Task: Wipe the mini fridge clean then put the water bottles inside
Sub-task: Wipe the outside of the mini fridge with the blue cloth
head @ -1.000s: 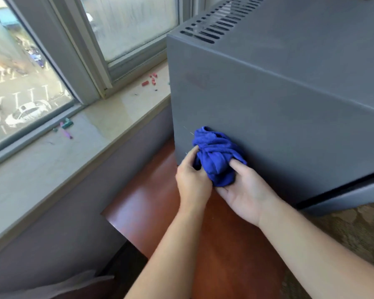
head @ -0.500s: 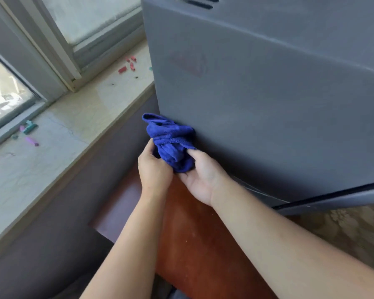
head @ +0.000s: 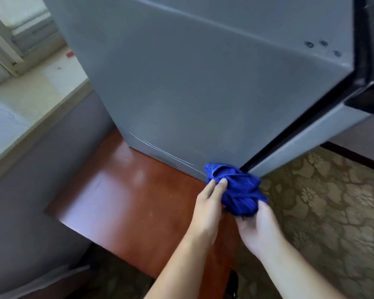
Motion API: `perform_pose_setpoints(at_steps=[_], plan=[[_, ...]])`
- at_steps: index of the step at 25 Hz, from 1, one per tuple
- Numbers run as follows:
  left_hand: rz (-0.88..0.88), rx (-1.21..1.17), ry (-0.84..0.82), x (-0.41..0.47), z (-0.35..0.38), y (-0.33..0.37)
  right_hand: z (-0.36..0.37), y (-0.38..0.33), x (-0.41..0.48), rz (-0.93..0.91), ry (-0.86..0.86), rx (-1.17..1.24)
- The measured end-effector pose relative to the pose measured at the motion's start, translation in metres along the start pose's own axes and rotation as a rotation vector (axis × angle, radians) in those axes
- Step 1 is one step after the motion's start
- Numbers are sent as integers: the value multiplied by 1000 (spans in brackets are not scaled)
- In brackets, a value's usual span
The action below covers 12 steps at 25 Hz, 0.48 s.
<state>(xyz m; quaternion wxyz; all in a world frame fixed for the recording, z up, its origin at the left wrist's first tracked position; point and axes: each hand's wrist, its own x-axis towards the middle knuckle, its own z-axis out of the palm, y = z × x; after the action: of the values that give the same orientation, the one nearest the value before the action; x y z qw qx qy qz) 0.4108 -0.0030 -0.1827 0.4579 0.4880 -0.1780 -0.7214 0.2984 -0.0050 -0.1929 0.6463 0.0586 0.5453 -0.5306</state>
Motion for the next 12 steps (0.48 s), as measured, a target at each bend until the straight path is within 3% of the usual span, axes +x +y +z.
perform_pose_setpoints(at_steps=[6, 9, 12], plan=[[169, 40, 192, -3, 13, 3, 28, -19, -38, -49, -174, -71], [283, 91, 170, -22, 16, 38, 48, -20, -79, -132, -296, -41], [431, 90, 116, -45, 24, 85, 69, -26, -118, -351, -355, -99]])
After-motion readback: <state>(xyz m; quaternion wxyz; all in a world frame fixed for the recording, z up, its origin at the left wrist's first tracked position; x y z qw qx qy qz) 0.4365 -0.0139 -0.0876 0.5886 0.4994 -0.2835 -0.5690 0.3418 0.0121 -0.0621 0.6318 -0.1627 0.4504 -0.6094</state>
